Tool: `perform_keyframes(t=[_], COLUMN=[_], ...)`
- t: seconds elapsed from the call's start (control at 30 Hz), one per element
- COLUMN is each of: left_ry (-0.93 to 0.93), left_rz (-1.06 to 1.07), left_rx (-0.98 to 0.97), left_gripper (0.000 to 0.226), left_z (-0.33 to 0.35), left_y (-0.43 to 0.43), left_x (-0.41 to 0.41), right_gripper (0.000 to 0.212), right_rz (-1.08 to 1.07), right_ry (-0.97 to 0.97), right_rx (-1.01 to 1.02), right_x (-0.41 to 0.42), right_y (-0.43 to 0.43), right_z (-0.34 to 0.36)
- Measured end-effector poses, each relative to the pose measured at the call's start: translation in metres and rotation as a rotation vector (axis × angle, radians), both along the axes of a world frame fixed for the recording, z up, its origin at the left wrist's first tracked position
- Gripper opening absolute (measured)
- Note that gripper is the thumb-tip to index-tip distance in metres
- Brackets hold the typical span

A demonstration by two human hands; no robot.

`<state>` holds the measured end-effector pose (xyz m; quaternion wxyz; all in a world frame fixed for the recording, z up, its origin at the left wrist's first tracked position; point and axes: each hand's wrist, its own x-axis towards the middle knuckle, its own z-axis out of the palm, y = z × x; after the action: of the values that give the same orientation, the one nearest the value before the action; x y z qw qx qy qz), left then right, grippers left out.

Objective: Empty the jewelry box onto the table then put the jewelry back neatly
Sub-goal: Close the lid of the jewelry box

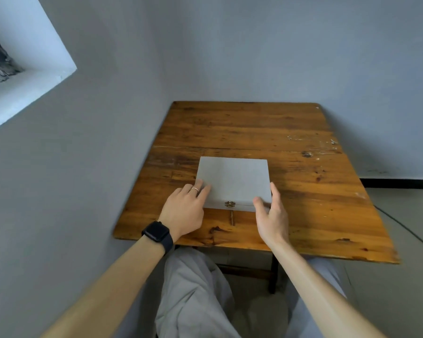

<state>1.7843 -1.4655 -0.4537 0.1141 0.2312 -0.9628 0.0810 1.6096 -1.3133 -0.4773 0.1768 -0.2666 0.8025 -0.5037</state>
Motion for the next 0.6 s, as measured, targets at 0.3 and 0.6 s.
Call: perform_keyframes(t=[0.3,0.6], left_ry=[0.244,0.437], left_rz=[0.134,0.152], left_rx=[0.171,0.232], left_gripper=[0.058,0.05], left_z=[-0.041,-0.054], left_y=[0.015,0.015], left_x=[0.005,0.0], right_gripper=[0.066,0.067], right_rz=[-0.016,-0.021], right_ry=[0.18,0.115], right_rx=[0.05,0.083], right_x=[0.013,0.011], right_y=[0.001,-0.006], right_z=[-0.008,-0.007])
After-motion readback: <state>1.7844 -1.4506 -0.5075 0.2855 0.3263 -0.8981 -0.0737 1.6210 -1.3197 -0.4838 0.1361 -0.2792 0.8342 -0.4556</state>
